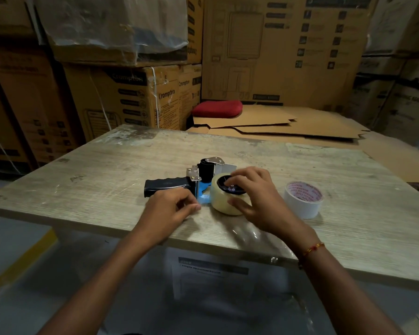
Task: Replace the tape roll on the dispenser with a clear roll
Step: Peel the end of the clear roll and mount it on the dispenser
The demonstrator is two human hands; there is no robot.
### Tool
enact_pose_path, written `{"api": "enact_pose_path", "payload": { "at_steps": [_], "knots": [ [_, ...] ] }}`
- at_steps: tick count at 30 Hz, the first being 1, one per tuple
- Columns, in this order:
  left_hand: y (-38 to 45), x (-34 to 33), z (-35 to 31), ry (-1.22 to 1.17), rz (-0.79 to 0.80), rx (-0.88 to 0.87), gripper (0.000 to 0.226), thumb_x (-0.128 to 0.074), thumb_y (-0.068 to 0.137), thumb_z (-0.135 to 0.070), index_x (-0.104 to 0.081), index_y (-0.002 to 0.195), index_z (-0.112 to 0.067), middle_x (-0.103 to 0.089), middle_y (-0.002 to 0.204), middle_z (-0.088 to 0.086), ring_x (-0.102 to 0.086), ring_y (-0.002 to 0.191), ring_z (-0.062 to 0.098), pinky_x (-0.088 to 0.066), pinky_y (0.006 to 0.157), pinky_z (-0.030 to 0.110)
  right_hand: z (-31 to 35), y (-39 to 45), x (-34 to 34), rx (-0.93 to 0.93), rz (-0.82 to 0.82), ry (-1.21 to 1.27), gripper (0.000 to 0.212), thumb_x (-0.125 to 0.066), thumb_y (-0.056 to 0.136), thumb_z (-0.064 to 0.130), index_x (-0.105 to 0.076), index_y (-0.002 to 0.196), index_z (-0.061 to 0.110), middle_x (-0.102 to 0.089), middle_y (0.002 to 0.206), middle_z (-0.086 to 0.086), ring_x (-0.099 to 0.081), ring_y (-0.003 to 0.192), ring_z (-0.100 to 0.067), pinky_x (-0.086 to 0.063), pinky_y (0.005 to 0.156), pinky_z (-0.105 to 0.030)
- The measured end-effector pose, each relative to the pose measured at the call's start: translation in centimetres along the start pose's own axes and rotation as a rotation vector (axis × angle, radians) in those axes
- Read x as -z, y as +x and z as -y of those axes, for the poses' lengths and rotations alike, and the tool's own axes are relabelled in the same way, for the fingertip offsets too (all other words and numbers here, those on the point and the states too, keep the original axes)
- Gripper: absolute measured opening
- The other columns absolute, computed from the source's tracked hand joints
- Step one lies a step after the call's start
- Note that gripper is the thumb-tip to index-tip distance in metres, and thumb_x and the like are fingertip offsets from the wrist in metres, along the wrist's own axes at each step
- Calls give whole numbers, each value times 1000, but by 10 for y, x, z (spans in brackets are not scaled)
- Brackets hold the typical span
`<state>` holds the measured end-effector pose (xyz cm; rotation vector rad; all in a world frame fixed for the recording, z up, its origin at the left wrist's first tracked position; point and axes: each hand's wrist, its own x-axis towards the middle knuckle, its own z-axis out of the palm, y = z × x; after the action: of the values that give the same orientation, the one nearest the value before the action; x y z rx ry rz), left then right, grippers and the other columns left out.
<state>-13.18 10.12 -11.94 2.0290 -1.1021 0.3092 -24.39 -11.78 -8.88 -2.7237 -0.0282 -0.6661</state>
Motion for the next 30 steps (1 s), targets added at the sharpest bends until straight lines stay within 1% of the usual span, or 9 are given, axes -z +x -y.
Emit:
{"api": "enact_pose_path", "payload": {
  "at_steps": [3,7,10,13,15,18,20,27,30],
  "knots": [
    [1,-1,-3,116,-26,-67,10,-76,84,-35,-71,82,-27,-61,74,-18,-54,74,0,-47,64,31,20,11,-1,101,61,-100,44,-70,91,35,-60,133,31,-48,145,9,-27,141,-21,-37,109,-42],
    [1,1,-3,124,1,-45,11,-77,83,-36,-72,83,-26,-58,75,-21,-51,81,5,-48,69,36,29,26,-10,140,137,-131,16,-69,91,36,-71,107,31,-47,145,9,-27,143,-22,-38,108,-47],
    [3,13,-3,91,112,-86,21,-75,79,-45,-74,92,-28,-61,88,-23,-48,97,9,-46,82,33,24,28,-20,84,119,-18,6,-72,91,33,-73,96,30,-49,140,10,-37,131,-19,-43,103,-45],
    [12,27,0,154,21,-130,38,-61,83,-57,-71,105,-28,-64,105,-16,-46,104,12,-42,87,33,18,27,-28,45,36,12,7,-72,91,31,-74,96,26,-53,132,8,-44,115,-18,-46,93,-35],
    [21,33,10,327,-35,-28,42,-60,89,-53,-63,121,-27,-60,121,-10,-46,111,16,-44,91,38,19,29,-31,11,-7,21,9,-71,93,33,-74,95,25,-55,124,10,-44,109,-16,-46,86,-31],
    [27,35,24,464,156,154,56,-55,93,-54,-46,142,-27,-54,137,-4,-48,120,21,-45,95,41,23,36,-32,-65,-7,45,10,-70,93,35,-74,92,26,-54,114,15,-42,106,-14,-45,83,-29],
    [25,36,27,441,238,174,58,-54,94,-55,-44,144,-27,-56,135,-2,-49,119,20,-47,94,41,24,41,-32,-85,2,44,9,-71,92,36,-75,91,28,-54,112,16,-42,107,-14,-46,83,-30],
    [4,37,7,409,197,152,62,-59,84,-68,-51,131,-29,-60,116,-8,-53,99,13,-49,81,33,21,49,-31,-108,10,-37,9,-68,95,37,-73,96,30,-55,114,11,-41,101,-14,-42,75,-27],
    [-6,31,-12,405,173,138,56,-58,84,-68,-51,123,-27,-57,109,-8,-53,93,11,-46,75,29,22,55,-36,-150,-15,-91,10,-65,96,36,-73,99,30,-55,115,9,-45,107,-18,-49,76,-32]
  ]
}}
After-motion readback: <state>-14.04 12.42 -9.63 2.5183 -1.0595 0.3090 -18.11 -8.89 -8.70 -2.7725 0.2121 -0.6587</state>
